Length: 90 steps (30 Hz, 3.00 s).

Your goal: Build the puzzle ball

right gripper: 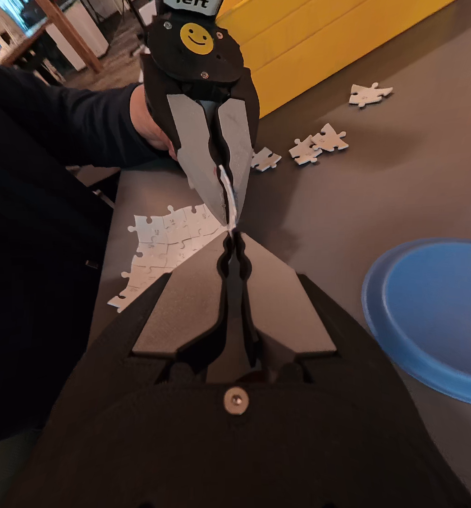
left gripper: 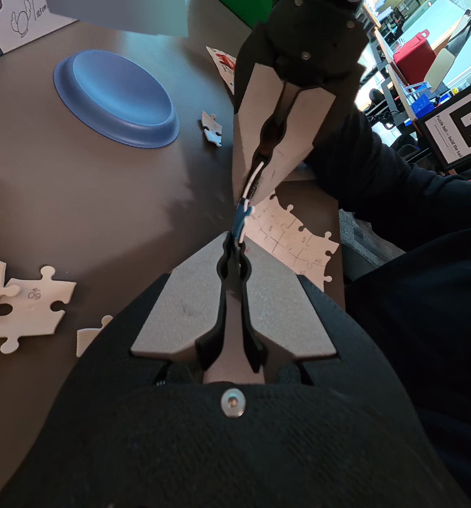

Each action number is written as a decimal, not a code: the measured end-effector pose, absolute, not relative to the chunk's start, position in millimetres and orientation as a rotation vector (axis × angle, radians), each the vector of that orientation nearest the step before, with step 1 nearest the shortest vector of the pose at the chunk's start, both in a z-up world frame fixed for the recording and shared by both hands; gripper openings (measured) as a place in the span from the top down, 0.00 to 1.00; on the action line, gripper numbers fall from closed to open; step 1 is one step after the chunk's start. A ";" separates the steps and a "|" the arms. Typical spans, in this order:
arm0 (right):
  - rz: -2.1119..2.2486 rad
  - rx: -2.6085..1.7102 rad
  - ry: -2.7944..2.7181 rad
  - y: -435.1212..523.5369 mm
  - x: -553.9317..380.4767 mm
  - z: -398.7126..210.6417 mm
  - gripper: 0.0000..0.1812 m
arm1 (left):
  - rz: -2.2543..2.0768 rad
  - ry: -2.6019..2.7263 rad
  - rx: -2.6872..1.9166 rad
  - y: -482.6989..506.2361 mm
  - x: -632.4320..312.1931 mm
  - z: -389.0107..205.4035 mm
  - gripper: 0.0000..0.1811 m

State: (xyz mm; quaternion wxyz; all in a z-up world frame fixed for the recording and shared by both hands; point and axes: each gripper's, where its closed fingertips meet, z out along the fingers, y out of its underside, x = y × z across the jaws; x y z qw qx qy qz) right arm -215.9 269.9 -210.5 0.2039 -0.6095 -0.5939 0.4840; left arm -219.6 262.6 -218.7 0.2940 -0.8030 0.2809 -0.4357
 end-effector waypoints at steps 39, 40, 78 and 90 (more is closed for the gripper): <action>1.423 -1.664 -1.653 264.3 -212.6 -199.7 0.97 | -1.247 0.707 -2.093 259.1 -214.0 -207.6 1.00; 1.424 -1.672 -1.656 264.2 -212.0 -200.7 0.96 | -1.246 0.711 -2.096 258.6 -213.5 -208.2 1.00; 1.450 -1.870 -1.623 265.1 -214.6 -220.1 1.00 | -1.142 0.661 -2.151 268.8 -223.1 -213.3 1.00; 1.435 -1.811 -1.670 265.0 -206.2 -213.7 0.98 | -1.149 0.650 -2.145 269.7 -221.8 -211.4 1.00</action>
